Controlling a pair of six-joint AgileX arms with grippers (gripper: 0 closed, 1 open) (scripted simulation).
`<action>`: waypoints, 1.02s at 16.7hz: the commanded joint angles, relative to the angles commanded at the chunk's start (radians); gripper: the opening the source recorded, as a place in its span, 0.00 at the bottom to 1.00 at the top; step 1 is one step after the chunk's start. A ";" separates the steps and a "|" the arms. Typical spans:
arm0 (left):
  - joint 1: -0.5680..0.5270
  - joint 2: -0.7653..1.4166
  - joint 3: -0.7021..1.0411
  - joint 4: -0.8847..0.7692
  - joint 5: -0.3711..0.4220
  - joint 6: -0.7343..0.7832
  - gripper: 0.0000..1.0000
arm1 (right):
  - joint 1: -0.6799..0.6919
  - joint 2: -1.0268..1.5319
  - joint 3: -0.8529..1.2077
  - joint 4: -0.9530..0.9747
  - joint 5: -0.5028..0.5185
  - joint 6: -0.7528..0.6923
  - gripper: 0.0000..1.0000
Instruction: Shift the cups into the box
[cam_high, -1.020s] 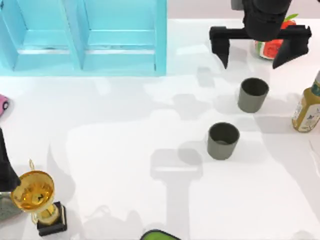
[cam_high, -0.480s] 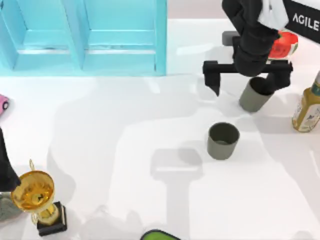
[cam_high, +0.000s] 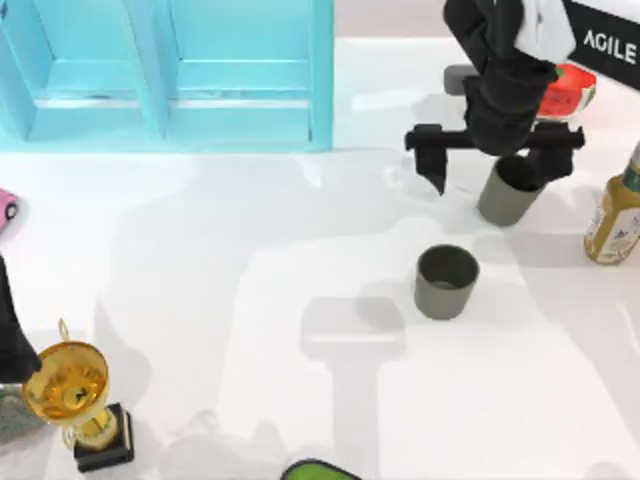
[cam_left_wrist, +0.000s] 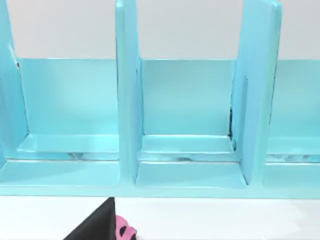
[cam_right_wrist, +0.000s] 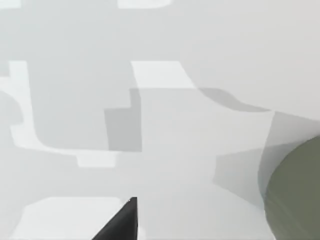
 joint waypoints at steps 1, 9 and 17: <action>0.000 0.000 0.000 0.000 0.000 0.000 1.00 | 0.000 0.000 0.000 0.000 0.000 0.000 0.62; 0.000 0.000 0.000 0.000 0.000 0.000 1.00 | 0.000 0.000 0.000 0.000 0.000 0.000 0.02; 0.000 0.000 0.000 0.000 0.000 0.000 1.00 | 0.000 0.000 0.000 0.000 0.000 0.000 0.00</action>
